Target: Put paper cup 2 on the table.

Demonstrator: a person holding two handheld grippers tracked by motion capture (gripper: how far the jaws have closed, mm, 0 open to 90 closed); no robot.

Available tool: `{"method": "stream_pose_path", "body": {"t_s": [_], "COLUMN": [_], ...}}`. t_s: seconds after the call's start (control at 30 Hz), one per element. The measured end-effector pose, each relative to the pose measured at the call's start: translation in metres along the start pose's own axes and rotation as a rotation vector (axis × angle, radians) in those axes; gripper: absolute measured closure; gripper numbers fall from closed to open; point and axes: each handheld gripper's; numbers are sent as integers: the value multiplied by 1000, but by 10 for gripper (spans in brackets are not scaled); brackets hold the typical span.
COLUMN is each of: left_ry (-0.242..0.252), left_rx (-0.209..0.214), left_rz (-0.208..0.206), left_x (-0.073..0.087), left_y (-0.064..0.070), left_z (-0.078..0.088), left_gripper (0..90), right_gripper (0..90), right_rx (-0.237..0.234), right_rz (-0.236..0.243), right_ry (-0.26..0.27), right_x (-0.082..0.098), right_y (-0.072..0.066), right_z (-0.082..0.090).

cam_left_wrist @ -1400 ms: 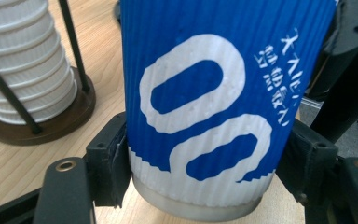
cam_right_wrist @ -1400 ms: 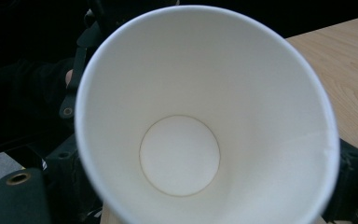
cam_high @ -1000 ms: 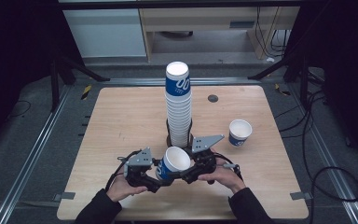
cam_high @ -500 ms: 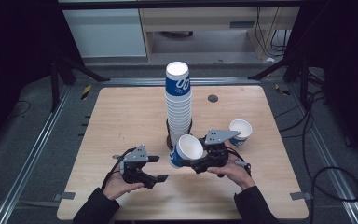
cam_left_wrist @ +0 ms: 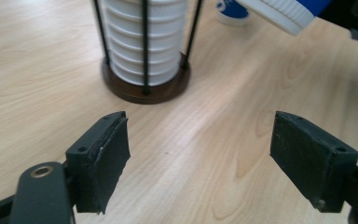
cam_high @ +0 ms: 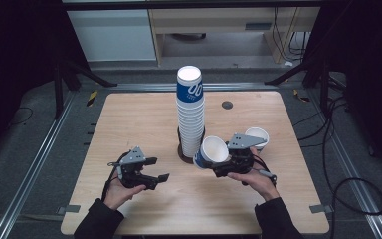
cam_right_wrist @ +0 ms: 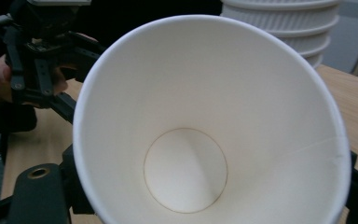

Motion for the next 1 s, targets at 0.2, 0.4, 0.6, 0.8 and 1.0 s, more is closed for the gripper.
{"method": "stream_pose_path", "body": {"t_s": [0.2,0.4,0.6,0.8,1.0], "left_ry": [8,10,13,17,25], "left_rx": [-60,-103,-135,-157,-191], "left_rz": [43,76,88,93,106], "left_x": [2,4,7,8,8], "left_y": [-12,-22,-28,-32,-38], "left_z": [5,9,12,15,22], "left_gripper": [190,187,185,185,185], "right_gripper": [194,195,196,196,194], "right_rx": [76,152,238,338,402], "right_rz": [-16,-29,-55,-82,-89], "right_ry": [-13,-31,-75,-113,-174], "right_x": [0,3,8,9,16], "right_y": [7,12,18,27,34], "right_z": [13,24,32,39,35]}}
Point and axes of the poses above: each handheld gripper's, and its own axes: z roughly backward along the jaws, x roughly out of its underside, y roughly to its right, and after that the axes turned 3 degrees about -x, right-handed
